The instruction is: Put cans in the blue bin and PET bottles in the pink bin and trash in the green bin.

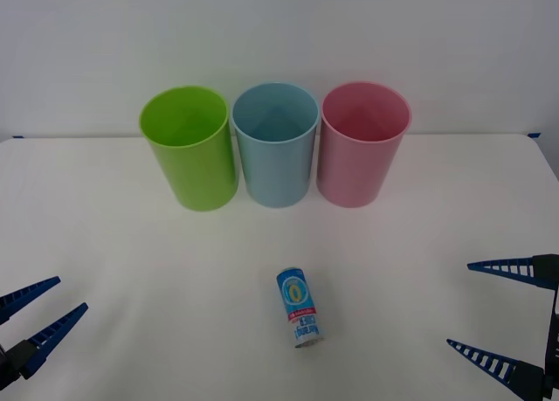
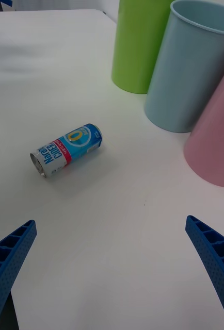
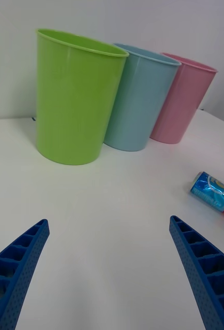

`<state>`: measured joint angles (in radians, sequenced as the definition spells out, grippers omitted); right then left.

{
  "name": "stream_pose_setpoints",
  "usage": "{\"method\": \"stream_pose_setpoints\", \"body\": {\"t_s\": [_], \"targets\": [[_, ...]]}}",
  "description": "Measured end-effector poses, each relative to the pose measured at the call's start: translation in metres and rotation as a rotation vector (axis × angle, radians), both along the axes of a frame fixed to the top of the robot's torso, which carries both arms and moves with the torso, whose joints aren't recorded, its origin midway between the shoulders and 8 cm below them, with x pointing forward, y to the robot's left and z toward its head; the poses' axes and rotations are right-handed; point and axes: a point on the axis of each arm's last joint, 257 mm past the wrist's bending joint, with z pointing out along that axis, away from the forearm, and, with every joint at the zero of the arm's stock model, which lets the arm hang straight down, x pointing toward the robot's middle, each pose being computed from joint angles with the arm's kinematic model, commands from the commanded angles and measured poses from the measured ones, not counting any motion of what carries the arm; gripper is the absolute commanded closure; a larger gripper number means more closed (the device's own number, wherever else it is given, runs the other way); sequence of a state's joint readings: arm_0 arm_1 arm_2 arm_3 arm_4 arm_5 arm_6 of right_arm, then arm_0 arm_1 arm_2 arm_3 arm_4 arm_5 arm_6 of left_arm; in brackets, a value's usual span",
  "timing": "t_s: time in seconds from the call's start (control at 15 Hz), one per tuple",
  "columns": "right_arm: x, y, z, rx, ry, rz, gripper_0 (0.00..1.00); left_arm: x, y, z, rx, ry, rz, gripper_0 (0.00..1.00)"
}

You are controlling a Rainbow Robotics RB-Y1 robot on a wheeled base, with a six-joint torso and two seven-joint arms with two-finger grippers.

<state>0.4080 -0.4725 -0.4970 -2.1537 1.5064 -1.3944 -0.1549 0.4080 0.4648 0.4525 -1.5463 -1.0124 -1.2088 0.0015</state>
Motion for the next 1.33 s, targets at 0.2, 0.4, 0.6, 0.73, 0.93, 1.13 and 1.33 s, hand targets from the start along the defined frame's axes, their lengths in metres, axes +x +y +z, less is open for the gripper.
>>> {"method": "stream_pose_setpoints", "body": {"t_s": [0.2, 0.4, 0.6, 0.73, 0.93, 1.13, 1.33], "targets": [[0.0, 0.0, 0.0, 0.0, 0.0, 0.0, 0.0, 0.0, 0.0, 0.0, 0.0, 0.0, 0.0, 0.21], [0.0, 0.0, 0.0, 0.0, 0.0, 0.0, 0.0, 0.0, 0.0, 0.0, 0.0, 0.0, 0.0, 0.21], [0.0, 0.0, 0.0, 0.0, 0.0, 0.0, 0.0, 0.0, 0.0, 0.0, 0.0, 0.0, 0.0, 0.21], [0.0, 0.0, 0.0, 0.0, 0.0, 0.0, 0.0, 0.0, 0.0, 0.0, 0.0, 0.0, 0.0, 0.21], [0.0, 0.0, 0.0, 0.0, 0.0, 0.0, 0.0, 0.0, 0.0, 0.0, 0.0, 0.0, 0.0, 0.21], [0.0, 0.0, 0.0, 0.0, 0.0, 0.0, 0.0, 0.0, 0.0, 0.0, 0.0, 0.0, 0.0, 0.2], [0.001, 0.013, 0.004, 0.041, -0.015, 0.011, 0.0, 0.0, 0.0, 0.0, 0.0, 0.0, 0.0, 0.21]]}}
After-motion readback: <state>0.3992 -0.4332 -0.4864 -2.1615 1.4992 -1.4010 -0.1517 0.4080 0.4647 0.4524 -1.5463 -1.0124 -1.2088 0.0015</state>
